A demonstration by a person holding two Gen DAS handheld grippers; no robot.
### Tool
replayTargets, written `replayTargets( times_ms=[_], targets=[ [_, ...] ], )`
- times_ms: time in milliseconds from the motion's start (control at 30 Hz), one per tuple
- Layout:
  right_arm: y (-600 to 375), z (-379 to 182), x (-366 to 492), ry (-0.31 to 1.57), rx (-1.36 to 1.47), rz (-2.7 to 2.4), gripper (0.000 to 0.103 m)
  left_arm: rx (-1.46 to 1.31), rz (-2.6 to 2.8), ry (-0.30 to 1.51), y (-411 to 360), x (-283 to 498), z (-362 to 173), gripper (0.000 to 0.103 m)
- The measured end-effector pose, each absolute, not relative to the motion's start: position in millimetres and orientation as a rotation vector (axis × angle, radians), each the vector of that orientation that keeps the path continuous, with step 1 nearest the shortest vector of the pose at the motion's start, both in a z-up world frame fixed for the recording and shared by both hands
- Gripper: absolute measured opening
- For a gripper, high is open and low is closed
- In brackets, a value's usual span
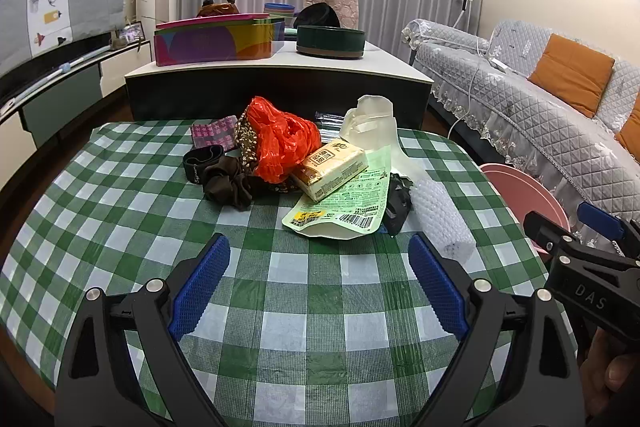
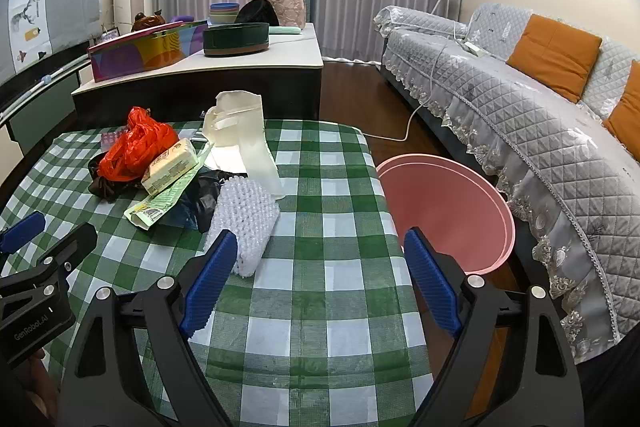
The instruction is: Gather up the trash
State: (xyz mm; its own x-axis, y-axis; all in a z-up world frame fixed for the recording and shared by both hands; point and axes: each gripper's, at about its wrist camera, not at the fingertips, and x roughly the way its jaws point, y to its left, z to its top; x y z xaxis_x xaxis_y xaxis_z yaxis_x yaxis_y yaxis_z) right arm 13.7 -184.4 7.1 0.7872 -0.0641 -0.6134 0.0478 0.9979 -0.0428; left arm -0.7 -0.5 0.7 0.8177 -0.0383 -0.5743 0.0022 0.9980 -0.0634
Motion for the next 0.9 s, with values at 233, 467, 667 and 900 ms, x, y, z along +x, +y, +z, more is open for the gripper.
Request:
replayTargets(
  times_ms=[233,467,667,900],
  targets=[
    [-180.7,6.8,15.1,0.667,-0.017,-0.050,0.081,-0.070,-0.020,0.612,0.1,0.5,2.8,0.088],
    [-182.3,4.1,17.0,0.674,-0.008,-0.041,0.081,-0.075,-0.020,0.615,-1.0,1.7,2.9,0.088],
    [-181.8,1.4,21.4,0.690,0.019,-0.022,0.074,-0.087,-0.015,0.610,-0.8,3.5,6.1,0.076],
    [-181.4,-1.7,36.0,0.708,0.061,0.016,0.058,-0.072,0.014,0.573,2.1,15.6,16.5,0.060]
  ],
)
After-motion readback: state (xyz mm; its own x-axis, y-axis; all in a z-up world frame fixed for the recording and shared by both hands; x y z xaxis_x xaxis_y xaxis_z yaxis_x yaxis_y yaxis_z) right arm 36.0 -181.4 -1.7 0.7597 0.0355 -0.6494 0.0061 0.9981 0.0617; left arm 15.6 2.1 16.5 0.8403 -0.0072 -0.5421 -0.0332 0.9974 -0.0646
